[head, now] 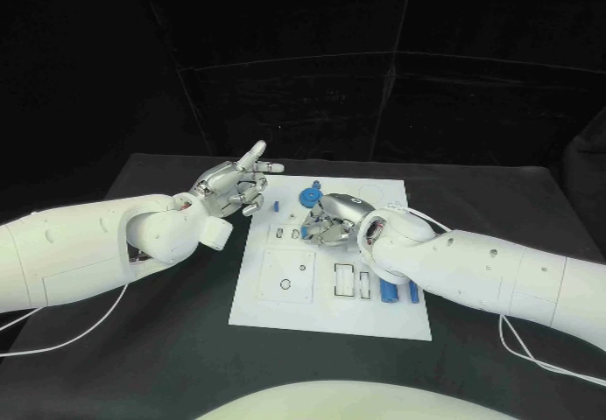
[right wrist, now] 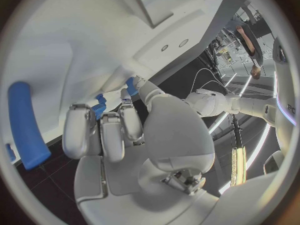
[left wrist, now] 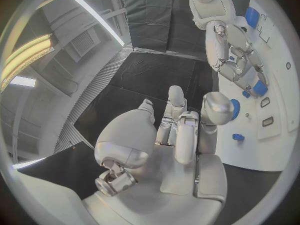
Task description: Assemble the parts on the task board
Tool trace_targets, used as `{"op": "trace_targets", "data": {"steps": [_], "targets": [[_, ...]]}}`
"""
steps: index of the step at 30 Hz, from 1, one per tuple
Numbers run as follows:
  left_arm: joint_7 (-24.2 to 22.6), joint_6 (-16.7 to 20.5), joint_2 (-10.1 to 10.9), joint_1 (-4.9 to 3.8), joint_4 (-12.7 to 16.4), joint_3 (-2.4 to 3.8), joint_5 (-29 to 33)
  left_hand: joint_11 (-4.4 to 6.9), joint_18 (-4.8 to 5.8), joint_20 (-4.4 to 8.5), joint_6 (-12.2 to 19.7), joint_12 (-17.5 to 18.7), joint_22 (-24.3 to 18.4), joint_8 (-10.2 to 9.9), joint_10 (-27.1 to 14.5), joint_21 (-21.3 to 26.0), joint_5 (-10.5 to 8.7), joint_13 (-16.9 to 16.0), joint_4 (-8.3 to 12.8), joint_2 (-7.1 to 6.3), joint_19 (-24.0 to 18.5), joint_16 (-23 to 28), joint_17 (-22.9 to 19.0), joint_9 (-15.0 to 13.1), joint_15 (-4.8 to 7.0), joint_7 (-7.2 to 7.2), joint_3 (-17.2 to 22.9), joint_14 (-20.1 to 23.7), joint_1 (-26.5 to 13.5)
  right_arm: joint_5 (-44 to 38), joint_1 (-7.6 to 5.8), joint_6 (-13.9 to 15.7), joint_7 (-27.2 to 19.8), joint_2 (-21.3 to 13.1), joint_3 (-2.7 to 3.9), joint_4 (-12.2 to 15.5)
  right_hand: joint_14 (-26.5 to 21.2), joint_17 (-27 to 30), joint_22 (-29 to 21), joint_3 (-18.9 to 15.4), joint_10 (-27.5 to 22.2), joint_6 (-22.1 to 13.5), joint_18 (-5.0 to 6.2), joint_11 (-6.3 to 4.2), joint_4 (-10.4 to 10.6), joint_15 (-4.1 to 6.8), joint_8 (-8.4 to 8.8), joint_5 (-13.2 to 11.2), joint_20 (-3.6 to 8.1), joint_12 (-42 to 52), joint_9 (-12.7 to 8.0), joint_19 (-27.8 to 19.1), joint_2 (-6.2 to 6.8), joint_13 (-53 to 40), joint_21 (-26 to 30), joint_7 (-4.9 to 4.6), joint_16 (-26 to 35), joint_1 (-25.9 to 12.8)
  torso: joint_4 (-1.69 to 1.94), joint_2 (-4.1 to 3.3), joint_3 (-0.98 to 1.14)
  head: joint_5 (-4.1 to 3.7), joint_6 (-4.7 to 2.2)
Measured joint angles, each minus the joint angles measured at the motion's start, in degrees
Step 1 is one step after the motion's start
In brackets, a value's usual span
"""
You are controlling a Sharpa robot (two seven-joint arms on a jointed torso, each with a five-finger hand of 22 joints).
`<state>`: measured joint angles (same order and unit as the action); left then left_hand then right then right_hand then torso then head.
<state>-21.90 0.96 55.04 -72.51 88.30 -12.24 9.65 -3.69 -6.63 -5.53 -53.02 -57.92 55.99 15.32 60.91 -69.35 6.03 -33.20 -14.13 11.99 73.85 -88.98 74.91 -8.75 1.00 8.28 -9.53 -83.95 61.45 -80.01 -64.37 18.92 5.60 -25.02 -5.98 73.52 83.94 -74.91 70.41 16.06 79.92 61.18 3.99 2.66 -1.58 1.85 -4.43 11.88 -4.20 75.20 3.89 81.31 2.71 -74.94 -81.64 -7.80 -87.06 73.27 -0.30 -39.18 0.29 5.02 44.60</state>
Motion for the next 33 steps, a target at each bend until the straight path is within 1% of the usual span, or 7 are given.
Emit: {"op": "trace_targets", "data": {"steps": [5,8,14,20,23,24,33], "targets": [[0.1,-0.2,0.0,0.0,0.0,0.0,0.0,0.0,0.0,0.0,0.2,0.0,0.2,0.0,0.0,0.0,0.0,0.1,0.0,0.0,0.0,0.0,0.0,0.0,0.0,0.2,0.0,0.0,0.0,-0.2,0.02,0.0,0.2,0.0,-0.01,0.0,0.0,0.0,0.0,-0.3,-0.2,-0.3,0.0,0.21,0.0,0.0,0.24,0.0,0.0,-0.1,0.0,0.0,0.06,0.0,0.0,-0.07,0.0,-0.1,0.0,0.0,-0.01,0.0,0.04],[0.2,-0.3,0.0,0.0,0.0,0.0,0.0,0.0,0.0,0.0,0.2,0.0,0.2,0.0,0.0,0.0,0.0,0.1,0.0,0.0,0.0,0.0,0.0,0.0,0.0,0.2,0.0,0.0,0.0,-0.2,0.04,0.0,0.3,0.0,-0.03,0.0,0.0,0.0,0.0,-0.6,-0.2,-0.6,0.0,0.21,0.3,0.0,0.23,0.1,0.0,-0.1,0.0,0.0,0.51,0.0,0.0,-0.23,0.0,-0.5,0.0,0.0,-0.01,-0.01,0.07],[0.3,-0.7,0.0,0.0,-0.1,0.0,-0.1,0.0,0.0,0.0,0.4,0.0,0.5,0.0,0.0,-0.2,0.0,0.0,0.0,0.0,0.0,0.0,0.0,0.0,-0.21,0.0,0.0,-0.2,0.0,-0.3,0.07,0.1,0.5,0.0,-0.04,0.0,0.0,0.0,0.0,-1.8,-0.4,-1.4,0.0,0.42,1.0,-0.42,0.46,-1.2,-0.36,-0.3,0.0,-0.1,1.36,0.1,0.0,-0.43,0.0,-1.4,0.01,0.01,-0.02,-0.03,0.09],[0.3,-1.0,0.0,0.0,-0.1,0.0,-0.2,0.0,0.0,-0.21,0.4,0.0,0.7,0.0,0.0,-0.5,0.0,0.1,0.0,0.0,0.2,-0.4,0.0,0.0,-0.21,0.0,0.0,-0.2,0.0,-0.4,0.08,0.2,0.5,0.0,-0.04,0.1,0.0,0.0,0.0,-3.7,-0.6,-2.3,0.01,0.65,1.7,-0.42,0.46,-2.3,-0.41,-0.6,0.0,0.0,2.02,0.4,0.0,-0.62,0.0,-2.0,0.01,0.01,-0.02,-0.04,0.12],[0.4,-1.1,0.0,0.0,-0.1,0.0,-0.2,0.0,0.0,-0.21,0.4,0.0,0.9,0.0,0.0,-0.5,0.0,0.1,0.0,0.0,0.2,-0.4,0.0,0.0,-0.21,0.0,0.0,-0.2,0.0,-0.4,0.08,0.2,0.5,0.0,-0.04,0.2,0.0,0.0,0.0,-3.9,-0.8,-2.5,0.0,0.82,2.0,-0.42,0.46,-2.5,-0.41,-0.6,0.0,0.0,2.02,0.4,0.0,-0.43,0.0,-2.0,0.01,0.01,-0.02,-0.04,0.16],[0.4,-1.1,0.0,0.0,-0.2,0.0,-0.2,0.0,0.0,-0.21,0.4,0.0,0.9,0.0,0.0,-0.5,0.0,0.1,0.0,0.0,0.2,-0.4,0.0,0.0,-0.21,0.0,0.0,-0.2,0.0,-0.4,0.08,0.3,0.5,0.0,-0.05,0.2,0.0,0.0,0.0,-4.0,-0.8,-2.7,0.0,0.82,2.0,-0.42,0.46,-2.5,-0.41,-0.6,0.0,0.0,2.02,0.5,0.0,-0.64,0.0,-2.0,0.01,0.01,-0.02,-0.04,0.17],[0.4,-1.3,0.0,0.0,-0.2,0.0,-0.3,0.0,0.0,-0.21,0.4,0.0,0.9,0.0,0.0,-0.4,0.0,0.1,0.0,0.0,0.2,-0.4,0.0,0.0,-0.21,0.0,0.0,-0.2,0.0,-0.4,0.09,0.6,0.6,0.0,-0.05,0.4,0.0,0.0,0.0,-4.3,-0.8,-2.7,0.01,0.82,2.0,-0.42,0.46,-2.9,-0.41,-0.5,0.0,0.0,2.02,0.5,0.0,-0.64,0.0,-2.0,0.01,0.01,-0.02,-0.04,0.21]]}}
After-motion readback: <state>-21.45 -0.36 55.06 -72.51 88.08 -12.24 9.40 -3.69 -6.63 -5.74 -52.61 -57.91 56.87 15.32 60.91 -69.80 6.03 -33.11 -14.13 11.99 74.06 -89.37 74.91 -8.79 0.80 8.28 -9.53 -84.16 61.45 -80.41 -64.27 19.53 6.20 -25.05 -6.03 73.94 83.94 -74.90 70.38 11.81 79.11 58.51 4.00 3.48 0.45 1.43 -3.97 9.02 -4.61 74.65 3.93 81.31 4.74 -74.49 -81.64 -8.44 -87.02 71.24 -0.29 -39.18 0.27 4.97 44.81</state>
